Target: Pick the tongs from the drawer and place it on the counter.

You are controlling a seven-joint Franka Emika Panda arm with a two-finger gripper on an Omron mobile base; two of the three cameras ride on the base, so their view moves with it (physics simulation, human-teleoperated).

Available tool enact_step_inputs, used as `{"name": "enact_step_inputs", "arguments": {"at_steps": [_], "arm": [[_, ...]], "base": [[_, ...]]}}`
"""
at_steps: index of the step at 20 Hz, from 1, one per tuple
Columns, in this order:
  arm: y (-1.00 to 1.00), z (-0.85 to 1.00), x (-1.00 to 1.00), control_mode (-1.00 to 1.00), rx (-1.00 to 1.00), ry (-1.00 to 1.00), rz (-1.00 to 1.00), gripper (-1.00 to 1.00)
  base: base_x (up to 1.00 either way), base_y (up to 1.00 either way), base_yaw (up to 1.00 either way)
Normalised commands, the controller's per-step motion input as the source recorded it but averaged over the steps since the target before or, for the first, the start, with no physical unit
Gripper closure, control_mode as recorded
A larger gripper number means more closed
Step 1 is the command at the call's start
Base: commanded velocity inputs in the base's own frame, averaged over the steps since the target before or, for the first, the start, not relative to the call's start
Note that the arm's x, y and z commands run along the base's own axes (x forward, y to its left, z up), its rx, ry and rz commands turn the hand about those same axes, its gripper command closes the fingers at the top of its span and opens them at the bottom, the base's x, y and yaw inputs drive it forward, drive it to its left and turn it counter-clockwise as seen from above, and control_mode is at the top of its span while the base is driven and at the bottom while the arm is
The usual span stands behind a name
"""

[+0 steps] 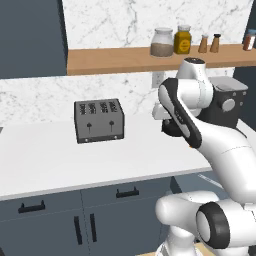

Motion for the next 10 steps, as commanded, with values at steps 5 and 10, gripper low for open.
{"name": "enact_step_inputs", "arguments": {"at_steps": [5,10], "arm": [[-0.04,0.0,-0.11,-1.0,0.0,0.0,0.0,-1.0],[-0.26,0.0,-0.28,-1.0,0.0,-0.03,0.0,-1.0]], "base": [[0.0,0.0,0.0],[0.0,0.0,0.0]]}}
